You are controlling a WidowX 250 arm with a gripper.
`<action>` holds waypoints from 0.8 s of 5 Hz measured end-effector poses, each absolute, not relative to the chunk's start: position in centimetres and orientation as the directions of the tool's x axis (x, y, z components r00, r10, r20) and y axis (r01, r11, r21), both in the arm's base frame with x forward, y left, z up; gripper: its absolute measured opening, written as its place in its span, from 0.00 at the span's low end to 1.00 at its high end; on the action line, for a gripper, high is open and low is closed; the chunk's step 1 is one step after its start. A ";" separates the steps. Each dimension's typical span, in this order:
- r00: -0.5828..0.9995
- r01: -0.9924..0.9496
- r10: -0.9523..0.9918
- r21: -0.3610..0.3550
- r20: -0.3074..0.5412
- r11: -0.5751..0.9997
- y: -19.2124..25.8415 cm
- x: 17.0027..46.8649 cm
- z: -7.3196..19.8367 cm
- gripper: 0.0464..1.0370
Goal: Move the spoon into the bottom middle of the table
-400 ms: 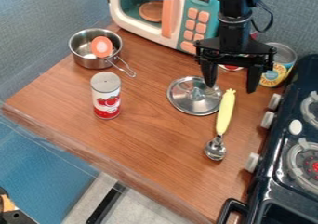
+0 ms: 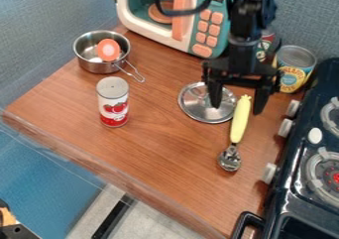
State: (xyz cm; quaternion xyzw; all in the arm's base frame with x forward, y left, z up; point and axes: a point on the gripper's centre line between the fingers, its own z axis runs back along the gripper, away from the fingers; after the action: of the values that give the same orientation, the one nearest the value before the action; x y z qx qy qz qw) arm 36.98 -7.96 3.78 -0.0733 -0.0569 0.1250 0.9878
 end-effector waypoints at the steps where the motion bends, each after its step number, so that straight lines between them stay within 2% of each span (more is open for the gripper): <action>1: 0.954 -0.276 0.286 -0.116 0.087 0.954 -7.4 37.4 1.9 0.96; 2: 0.953 -0.283 0.292 -0.114 0.079 0.952 -7.5 37.9 0.4 0.96; 4: 0.970 -0.213 0.225 -0.120 0.090 0.970 -9.4 38.3 -0.3 0.96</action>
State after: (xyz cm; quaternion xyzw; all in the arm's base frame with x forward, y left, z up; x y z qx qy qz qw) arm 38.32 -9.39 -0.29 -0.0550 -0.0514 0.1105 0.9910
